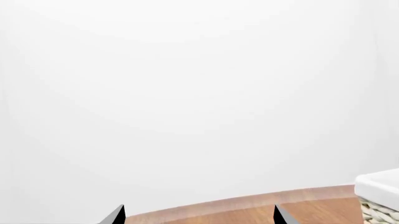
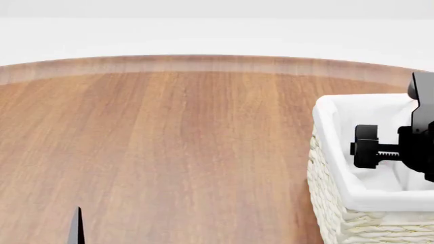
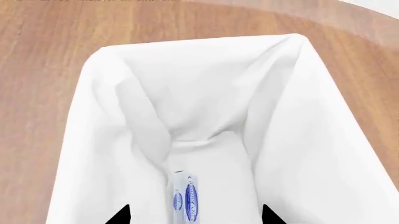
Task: Pick up the cream cheese box, and put it in the basket.
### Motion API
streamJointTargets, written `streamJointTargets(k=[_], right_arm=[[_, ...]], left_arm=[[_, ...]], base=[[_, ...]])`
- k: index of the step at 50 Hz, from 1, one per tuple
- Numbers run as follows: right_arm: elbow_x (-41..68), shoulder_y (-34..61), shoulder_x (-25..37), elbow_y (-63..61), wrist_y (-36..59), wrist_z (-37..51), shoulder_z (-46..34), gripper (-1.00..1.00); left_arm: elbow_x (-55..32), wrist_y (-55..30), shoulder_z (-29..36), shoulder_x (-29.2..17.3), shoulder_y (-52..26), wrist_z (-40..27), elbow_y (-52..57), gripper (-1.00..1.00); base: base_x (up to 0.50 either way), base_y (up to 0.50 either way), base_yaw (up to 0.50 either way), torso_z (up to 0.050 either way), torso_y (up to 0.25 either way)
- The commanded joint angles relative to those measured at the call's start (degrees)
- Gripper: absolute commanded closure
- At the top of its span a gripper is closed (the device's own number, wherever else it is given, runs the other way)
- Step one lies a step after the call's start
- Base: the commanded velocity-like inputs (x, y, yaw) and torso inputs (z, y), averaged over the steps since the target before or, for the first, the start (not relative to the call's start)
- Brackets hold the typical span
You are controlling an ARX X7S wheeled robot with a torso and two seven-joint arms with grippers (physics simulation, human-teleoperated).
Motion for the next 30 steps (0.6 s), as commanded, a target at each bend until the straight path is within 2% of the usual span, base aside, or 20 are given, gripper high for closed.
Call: streamJointTargets(k=[1,8,13,17,18,20,24,26,29,30], right_arm=[[-4.44,-0.17,-0.26,0.13,0.15,-0.13,4.64,-1.00],[-4.87,2.28,-0.77,-0.41,-6.35,3.84,9.19,-1.00],[-1.58,-0.07,2.79,-12.94,-6.29,10.48,12.74,-1.00],[3.18,-4.76,7.85,-31.85,-4.73,19.24,17.18,-1.00],[4.28,-7.71,10.37,-40.44,-4.78,24.15,18.50,-1.00],[9.68,-12.16,13.25,-52.34,-4.17,27.42,22.25,-1.00],[8.33,-21.12,18.61,-72.51,-6.50,37.64,22.57,-1.00],[10.95,-27.35,20.56,-82.54,-9.30,41.25,24.69,-1.00],[8.84,-32.39,21.60,-89.83,-11.79,45.24,24.15,-1.00],[7.54,-36.28,21.82,-94.11,-13.85,49.36,24.55,-1.00]], left_arm=[[-0.27,-0.02,0.01,-0.20,-0.02,-0.19,0.10,-1.00],[-0.77,-0.65,-0.07,-0.26,0.04,-0.38,0.75,-1.00],[-1.08,-0.90,-0.29,-0.40,0.03,-0.52,0.94,-1.00],[-1.33,-0.61,-0.37,-0.40,0.09,-0.61,0.75,-1.00],[-1.52,-0.77,-0.57,-0.30,0.04,-0.80,0.70,-1.00],[-1.66,-0.82,-0.74,-0.27,0.00,-0.95,0.63,-1.00],[-1.94,-1.52,-1.04,0.03,0.03,-1.56,0.92,-1.00],[-1.93,-1.70,-1.02,0.16,0.15,-1.81,1.31,-1.00],[-1.44,-2.26,-0.96,0.24,0.06,-2.20,1.41,-1.00],[-1.82,-2.40,-1.41,0.21,-0.01,-2.37,1.58,-1.00]], base=[[0.00,0.00,0.00,0.000,0.000],[0.00,0.00,0.00,0.000,0.000],[0.00,0.00,0.00,0.000,0.000],[0.00,0.00,0.00,0.000,0.000],[0.00,0.00,0.00,0.000,0.000],[0.00,0.00,0.00,0.000,0.000],[0.00,0.00,0.00,0.000,0.000],[0.00,0.00,0.00,0.000,0.000],[0.00,0.00,0.00,0.000,0.000],[0.00,0.00,0.00,0.000,0.000]])
